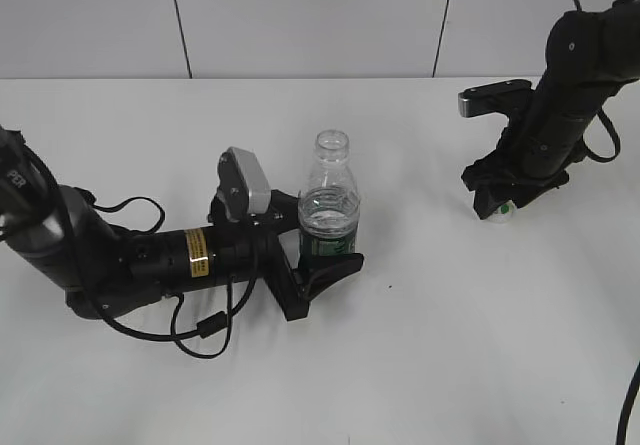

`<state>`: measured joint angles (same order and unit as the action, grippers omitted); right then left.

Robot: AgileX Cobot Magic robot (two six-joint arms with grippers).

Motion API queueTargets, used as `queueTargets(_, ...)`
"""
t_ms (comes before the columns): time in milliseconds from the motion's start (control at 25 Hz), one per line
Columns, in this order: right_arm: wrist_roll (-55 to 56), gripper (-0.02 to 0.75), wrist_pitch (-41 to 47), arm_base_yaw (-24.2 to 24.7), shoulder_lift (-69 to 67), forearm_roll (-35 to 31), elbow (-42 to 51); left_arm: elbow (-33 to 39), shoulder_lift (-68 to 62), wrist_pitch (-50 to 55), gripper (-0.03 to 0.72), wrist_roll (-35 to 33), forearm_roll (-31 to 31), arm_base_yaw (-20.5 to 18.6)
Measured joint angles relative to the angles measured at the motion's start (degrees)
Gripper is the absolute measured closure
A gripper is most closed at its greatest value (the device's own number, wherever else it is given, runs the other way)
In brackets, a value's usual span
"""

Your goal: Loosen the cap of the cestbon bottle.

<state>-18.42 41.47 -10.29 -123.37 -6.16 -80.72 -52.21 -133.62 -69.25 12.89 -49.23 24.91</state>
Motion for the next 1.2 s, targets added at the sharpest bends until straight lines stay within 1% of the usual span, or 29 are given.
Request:
queueTargets(440, -0.1, 0.286, -0.1, 0.0, 0.0, 0.0, 0.0, 0.1, 5.0, 0.1, 0.153, 0.8, -0.1, 0.0)
queueTargets(920, -0.1, 0.286, -0.1, 0.0, 0.0, 0.0, 0.0, 0.1, 14.0, 0.0, 0.151, 12.7, -0.3, 0.0)
queueTargets(1200, -0.1, 0.286, -0.1, 0.0, 0.0, 0.0, 0.0, 0.1, 20.4, 0.0, 0.151, 14.8, -0.8, 0.0)
